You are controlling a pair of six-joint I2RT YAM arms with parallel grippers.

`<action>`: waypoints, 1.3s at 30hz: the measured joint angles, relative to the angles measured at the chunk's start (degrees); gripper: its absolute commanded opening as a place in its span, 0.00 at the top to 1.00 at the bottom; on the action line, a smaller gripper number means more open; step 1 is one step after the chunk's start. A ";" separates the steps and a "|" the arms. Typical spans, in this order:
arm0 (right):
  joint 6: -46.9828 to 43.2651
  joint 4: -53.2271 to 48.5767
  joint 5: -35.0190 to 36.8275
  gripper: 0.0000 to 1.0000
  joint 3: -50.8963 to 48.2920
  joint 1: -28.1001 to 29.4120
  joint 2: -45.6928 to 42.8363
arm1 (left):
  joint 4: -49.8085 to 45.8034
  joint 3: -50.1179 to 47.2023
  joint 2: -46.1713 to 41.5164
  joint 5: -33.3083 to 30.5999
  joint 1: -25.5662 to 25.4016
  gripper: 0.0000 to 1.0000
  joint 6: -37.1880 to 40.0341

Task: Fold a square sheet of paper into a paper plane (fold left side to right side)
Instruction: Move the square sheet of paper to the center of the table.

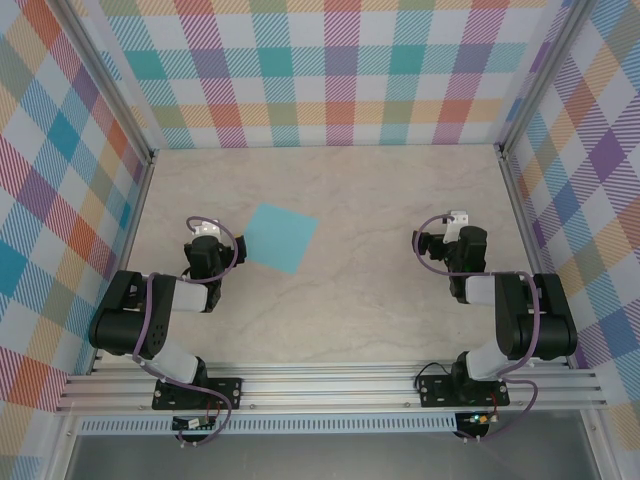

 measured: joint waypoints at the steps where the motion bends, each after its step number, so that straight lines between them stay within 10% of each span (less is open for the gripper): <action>1: 0.00 0.00 0.02 0.00 0.00 0.00 0.00 | 0.00 0.00 0.00 0.00 0.00 0.00 0.00; 16: 0.04 -2.69 0.24 0.00 0.76 0.00 -0.55 | -1.31 0.07 -0.83 0.50 0.00 0.00 0.00; 26: 7.65 -24.00 2.78 0.00 6.08 0.00 -19.19 | -24.22 11.23 -14.95 4.28 0.00 0.00 -5.84; 39: 20.04 -49.35 -2.95 0.00 9.60 3.32 -26.60 | -56.76 42.58 10.38 19.78 -9.33 0.00 -18.10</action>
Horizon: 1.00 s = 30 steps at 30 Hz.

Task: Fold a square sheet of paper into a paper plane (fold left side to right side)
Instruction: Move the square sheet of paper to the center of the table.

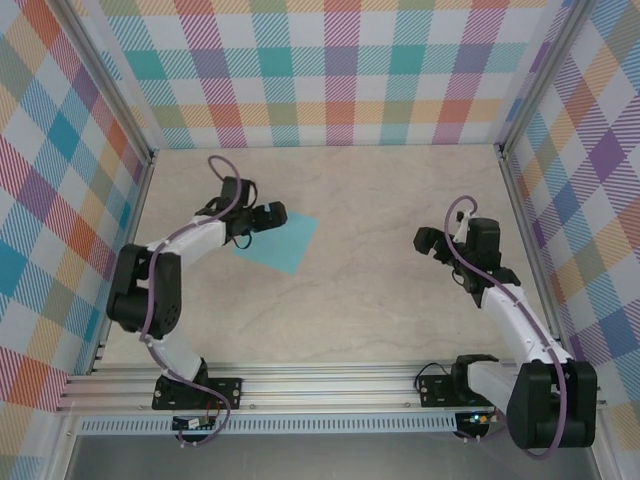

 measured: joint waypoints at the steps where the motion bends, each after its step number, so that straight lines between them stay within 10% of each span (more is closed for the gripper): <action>1: 0.31 -0.72 -0.26 0.00 0.00 0.61 0.17 | -1.70 1.40 1.97 0.17 -1.18 0.00 -0.22; 30: 2.16 -4.81 0.09 0.00 7.63 9.79 14.47 | -16.81 12.41 12.98 7.04 -20.92 0.00 -14.21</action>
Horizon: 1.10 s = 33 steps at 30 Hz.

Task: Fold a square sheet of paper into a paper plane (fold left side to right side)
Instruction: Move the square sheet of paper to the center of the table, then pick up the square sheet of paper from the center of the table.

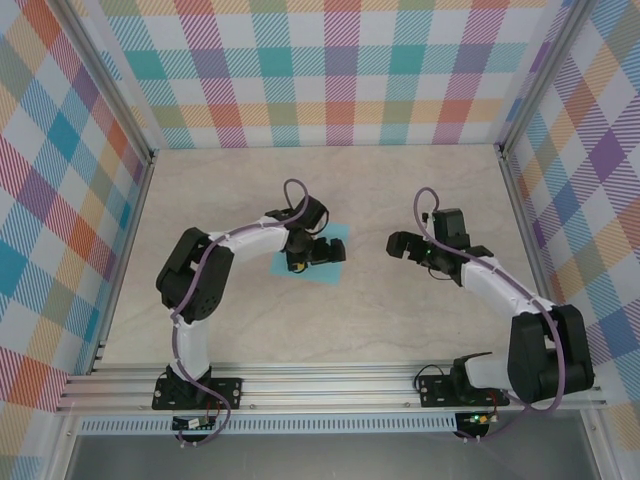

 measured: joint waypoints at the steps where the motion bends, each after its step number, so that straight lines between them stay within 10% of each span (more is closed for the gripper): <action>1: 0.20 0.02 0.09 0.00 0.11 0.13 0.31 | 0.20 0.55 0.44 0.22 -0.76 0.00 -0.28; 33: 1.92 -9.70 4.85 0.08 40.63 13.64 42.91 | 0.90 -7.50 -5.44 -0.37 6.19 0.00 -2.71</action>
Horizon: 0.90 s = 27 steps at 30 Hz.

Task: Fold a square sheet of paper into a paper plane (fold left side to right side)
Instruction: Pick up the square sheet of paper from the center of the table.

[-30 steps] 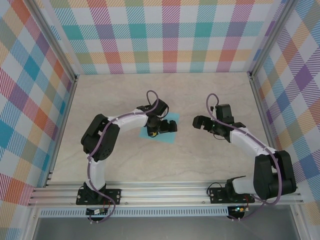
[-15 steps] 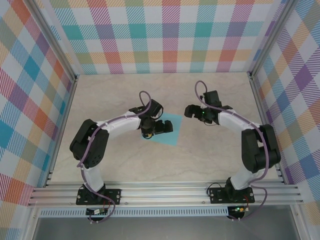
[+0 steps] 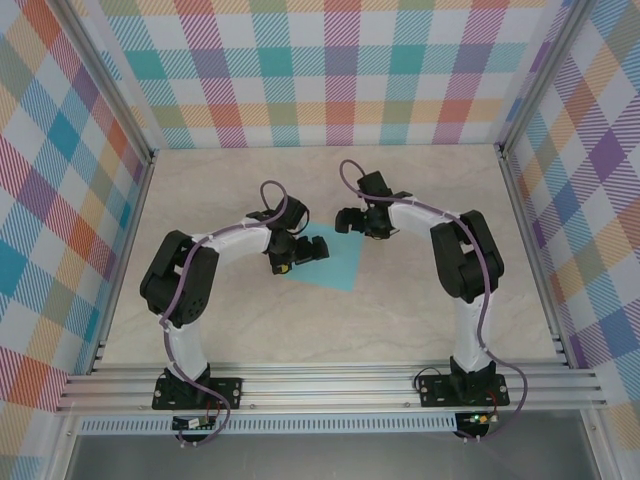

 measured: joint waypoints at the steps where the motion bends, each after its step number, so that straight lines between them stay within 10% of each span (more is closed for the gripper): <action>1: 0.02 -0.33 -0.20 0.09 0.39 0.09 0.13 | 0.07 0.00 0.00 0.07 0.00 0.00 0.00; 16: 1.27 -2.16 -1.77 0.25 1.09 6.12 0.83 | 0.39 -0.70 0.00 0.04 0.04 0.06 -0.15; 27: 0.11 -1.79 -4.17 0.68 -0.98 6.49 0.28 | 2.27 -3.41 -2.64 0.09 0.33 0.04 0.07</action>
